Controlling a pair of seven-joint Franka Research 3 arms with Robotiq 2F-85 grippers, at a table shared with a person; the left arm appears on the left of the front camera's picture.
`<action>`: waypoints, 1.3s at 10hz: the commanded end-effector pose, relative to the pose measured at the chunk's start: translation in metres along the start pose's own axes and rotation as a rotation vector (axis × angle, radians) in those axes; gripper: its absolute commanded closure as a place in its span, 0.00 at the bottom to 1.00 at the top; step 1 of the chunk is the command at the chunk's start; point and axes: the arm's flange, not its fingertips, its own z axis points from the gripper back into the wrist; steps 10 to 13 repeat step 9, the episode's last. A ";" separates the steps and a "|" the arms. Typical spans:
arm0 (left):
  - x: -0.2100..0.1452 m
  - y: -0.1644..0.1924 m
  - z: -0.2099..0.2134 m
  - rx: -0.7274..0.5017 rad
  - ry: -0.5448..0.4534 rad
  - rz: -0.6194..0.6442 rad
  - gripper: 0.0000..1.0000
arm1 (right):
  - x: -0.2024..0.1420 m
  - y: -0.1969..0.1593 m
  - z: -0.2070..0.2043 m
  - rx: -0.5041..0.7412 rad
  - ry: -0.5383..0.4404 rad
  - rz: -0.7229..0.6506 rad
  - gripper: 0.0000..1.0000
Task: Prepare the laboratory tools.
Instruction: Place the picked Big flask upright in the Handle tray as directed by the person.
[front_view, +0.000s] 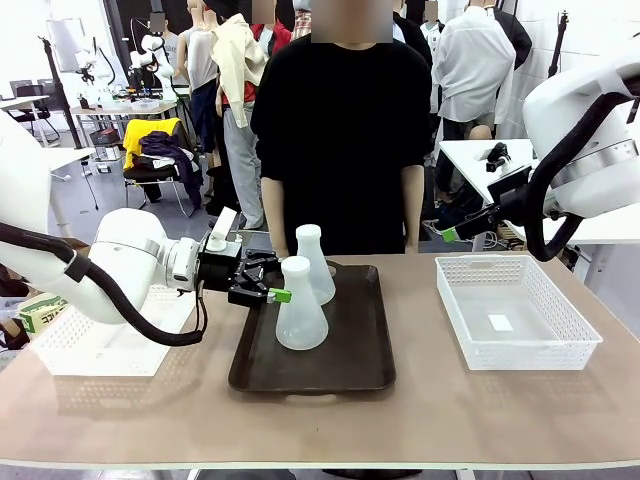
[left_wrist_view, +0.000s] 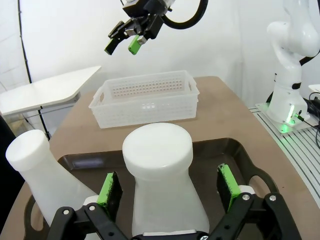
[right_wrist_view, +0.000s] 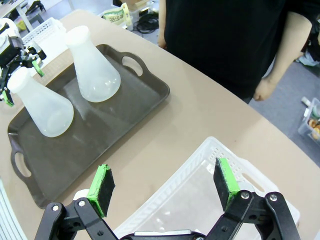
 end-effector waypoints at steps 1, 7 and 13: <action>0.001 -0.001 0.000 0.000 -0.011 -0.022 0.00 | 0.001 0.001 0.002 0.002 0.015 -0.010 0.00; 0.001 -0.001 0.000 0.000 -0.011 -0.022 0.00 | 0.001 0.001 0.002 0.002 0.015 -0.010 0.00; 0.001 -0.001 0.000 0.000 -0.011 -0.022 0.00 | 0.001 0.001 0.002 0.002 0.015 -0.010 0.00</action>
